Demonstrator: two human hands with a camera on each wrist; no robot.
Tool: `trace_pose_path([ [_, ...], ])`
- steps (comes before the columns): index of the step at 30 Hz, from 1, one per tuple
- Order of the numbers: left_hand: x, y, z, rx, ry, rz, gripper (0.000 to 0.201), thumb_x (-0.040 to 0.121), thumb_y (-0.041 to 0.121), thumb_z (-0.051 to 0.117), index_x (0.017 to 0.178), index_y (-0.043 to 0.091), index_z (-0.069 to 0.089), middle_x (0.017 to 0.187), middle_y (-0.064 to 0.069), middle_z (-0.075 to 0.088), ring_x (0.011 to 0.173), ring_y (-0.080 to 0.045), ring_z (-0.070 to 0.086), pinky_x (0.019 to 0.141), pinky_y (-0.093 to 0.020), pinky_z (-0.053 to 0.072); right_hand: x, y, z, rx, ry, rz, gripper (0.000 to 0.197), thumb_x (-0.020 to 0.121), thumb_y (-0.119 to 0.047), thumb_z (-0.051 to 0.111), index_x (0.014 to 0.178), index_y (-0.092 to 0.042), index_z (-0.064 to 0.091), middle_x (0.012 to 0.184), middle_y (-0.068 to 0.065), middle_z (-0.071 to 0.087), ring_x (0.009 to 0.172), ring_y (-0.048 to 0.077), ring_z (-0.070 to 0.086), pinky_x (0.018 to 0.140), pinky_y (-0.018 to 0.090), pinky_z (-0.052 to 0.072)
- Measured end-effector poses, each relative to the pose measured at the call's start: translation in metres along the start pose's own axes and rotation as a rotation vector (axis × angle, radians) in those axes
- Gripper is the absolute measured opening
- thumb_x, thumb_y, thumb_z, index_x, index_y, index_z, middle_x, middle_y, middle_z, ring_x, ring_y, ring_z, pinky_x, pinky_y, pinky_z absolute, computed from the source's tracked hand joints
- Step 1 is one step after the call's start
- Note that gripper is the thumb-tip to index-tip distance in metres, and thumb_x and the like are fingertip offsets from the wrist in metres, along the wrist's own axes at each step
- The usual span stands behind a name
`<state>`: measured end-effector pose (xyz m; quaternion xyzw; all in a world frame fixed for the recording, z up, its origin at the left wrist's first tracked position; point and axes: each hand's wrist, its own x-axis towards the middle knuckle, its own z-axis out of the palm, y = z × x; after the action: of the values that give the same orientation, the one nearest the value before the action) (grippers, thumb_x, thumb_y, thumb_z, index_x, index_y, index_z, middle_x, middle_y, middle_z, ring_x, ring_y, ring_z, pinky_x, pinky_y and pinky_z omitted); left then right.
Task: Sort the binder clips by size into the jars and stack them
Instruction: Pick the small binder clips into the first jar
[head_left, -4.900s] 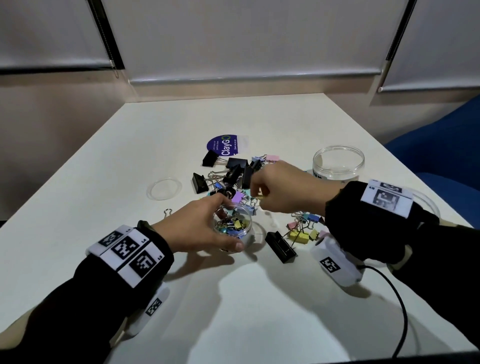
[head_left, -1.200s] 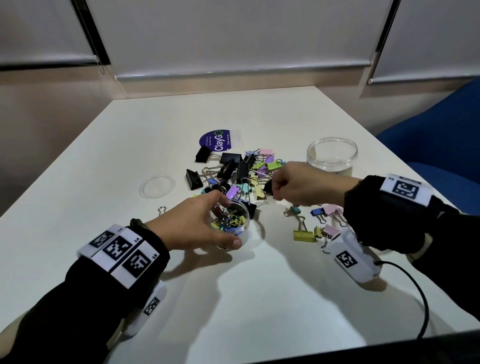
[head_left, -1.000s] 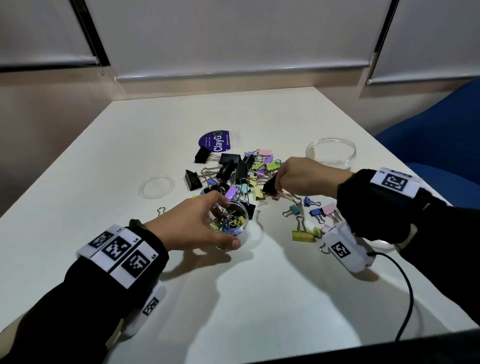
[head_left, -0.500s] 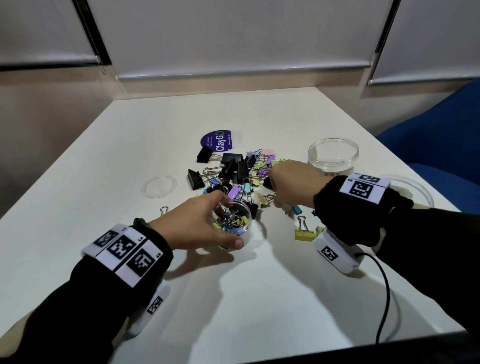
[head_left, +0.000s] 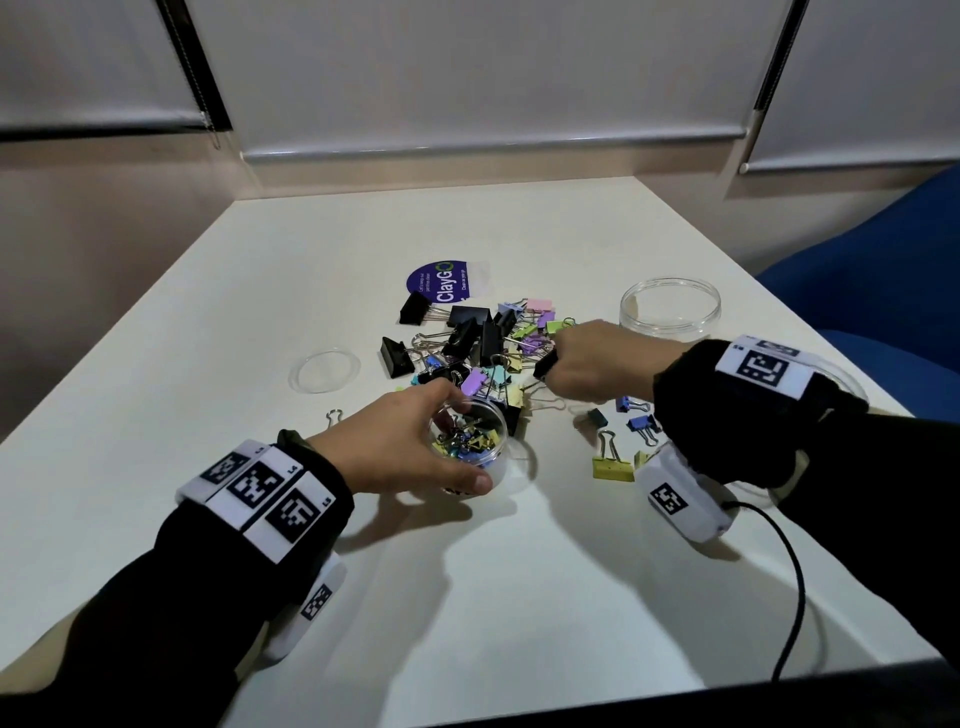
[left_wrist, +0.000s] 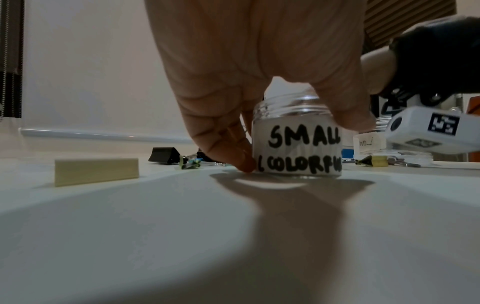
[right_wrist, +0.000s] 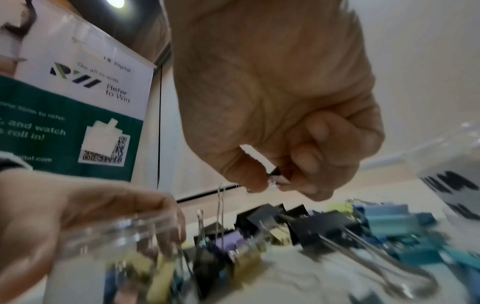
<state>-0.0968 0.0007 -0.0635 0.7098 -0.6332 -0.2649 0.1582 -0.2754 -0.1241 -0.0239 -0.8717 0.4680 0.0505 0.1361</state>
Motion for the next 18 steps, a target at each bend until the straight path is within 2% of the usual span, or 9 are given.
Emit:
trace_pose_path([
  [2, 0.000, 0.000, 0.000, 0.000, 0.000, 0.000, 0.075, 0.058, 0.056, 0.084, 0.121, 0.037, 0.048, 0.114, 0.011, 0.059, 0.088, -0.003, 0.059, 0.081, -0.028, 0.049, 0.000, -0.005, -0.008, 0.077, -0.038, -0.049, 0.012, 0.085, -0.007, 0.043, 0.077, 0.002, 0.046, 0.077, 0.026, 0.044, 0.066, 0.034, 0.042, 0.050, 0.031, 0.035],
  [4, 0.001, -0.001, 0.000, 0.008, 0.002, 0.004, 0.077, 0.056, 0.058, 0.084, 0.121, 0.036, 0.048, 0.114, 0.011, 0.059, 0.093, -0.005, 0.060, 0.086, -0.032, 0.050, -0.007, -0.016, -0.014, 0.186, -0.134, -0.123, 0.006, 0.083, -0.002, 0.043, 0.081, -0.005, 0.047, 0.075, 0.019, 0.046, 0.060, 0.025, 0.039, 0.045, 0.025, 0.030],
  [6, 0.001, 0.000, 0.000, 0.017, 0.004, 0.009, 0.085, 0.048, 0.065, 0.081, 0.121, 0.034, 0.049, 0.114, 0.013, 0.060, 0.100, -0.005, 0.058, 0.088, -0.031, 0.049, -0.012, -0.026, -0.014, 0.332, -0.159, -0.213, 0.015, 0.082, 0.001, 0.042, 0.081, -0.011, 0.051, 0.070, 0.010, 0.052, 0.057, 0.019, 0.038, 0.047, 0.024, 0.029],
  [8, 0.001, 0.001, 0.000, 0.017, 0.007, 0.018, 0.091, 0.041, 0.070, 0.073, 0.121, 0.033, 0.049, 0.113, 0.014, 0.061, 0.101, -0.004, 0.059, 0.088, -0.031, 0.050, -0.015, -0.037, -0.010, 0.396, -0.172, -0.269, 0.019, 0.083, 0.001, 0.045, 0.086, -0.013, 0.058, 0.072, 0.003, 0.059, 0.058, 0.015, 0.044, 0.048, 0.024, 0.032],
  [10, 0.001, 0.002, 0.000, -0.001, 0.005, 0.028, 0.089, 0.041, 0.068, 0.072, 0.121, 0.035, 0.050, 0.111, 0.015, 0.062, 0.098, -0.004, 0.061, 0.087, -0.033, 0.051, -0.018, -0.043, -0.005, 0.376, -0.163, -0.328, 0.020, 0.084, -0.001, 0.050, 0.097, -0.013, 0.060, 0.082, 0.002, 0.063, 0.062, 0.013, 0.050, 0.049, 0.024, 0.040],
  [13, -0.001, 0.004, -0.001, -0.017, 0.003, 0.029, 0.086, 0.042, 0.066, 0.073, 0.119, 0.035, 0.051, 0.109, 0.014, 0.063, 0.095, -0.003, 0.061, 0.085, -0.029, 0.052, -0.021, -0.042, -0.003, 0.519, -0.181, -0.344, 0.023, 0.086, 0.000, 0.049, 0.101, -0.015, 0.056, 0.100, 0.013, 0.066, 0.076, 0.019, 0.059, 0.066, 0.035, 0.054],
  [16, -0.002, 0.005, 0.000, -0.011, 0.017, 0.026, 0.075, 0.055, 0.052, 0.085, 0.119, 0.032, 0.051, 0.108, 0.014, 0.062, 0.095, -0.002, 0.060, 0.084, -0.024, 0.050, -0.026, -0.032, -0.008, 0.656, -0.186, -0.358, 0.032, 0.087, 0.008, 0.045, 0.101, -0.020, 0.053, 0.106, 0.008, 0.067, 0.093, 0.022, 0.066, 0.082, 0.041, 0.056],
  [18, -0.001, 0.004, 0.000, 0.010, 0.023, 0.035, 0.069, 0.060, 0.049, 0.086, 0.117, 0.031, 0.052, 0.108, 0.014, 0.062, 0.097, -0.003, 0.060, 0.085, -0.027, 0.050, -0.033, -0.021, -0.012, 0.691, -0.150, -0.351, 0.036, 0.086, 0.012, 0.045, 0.101, -0.020, 0.052, 0.109, 0.007, 0.067, 0.098, 0.024, 0.068, 0.085, 0.043, 0.055],
])
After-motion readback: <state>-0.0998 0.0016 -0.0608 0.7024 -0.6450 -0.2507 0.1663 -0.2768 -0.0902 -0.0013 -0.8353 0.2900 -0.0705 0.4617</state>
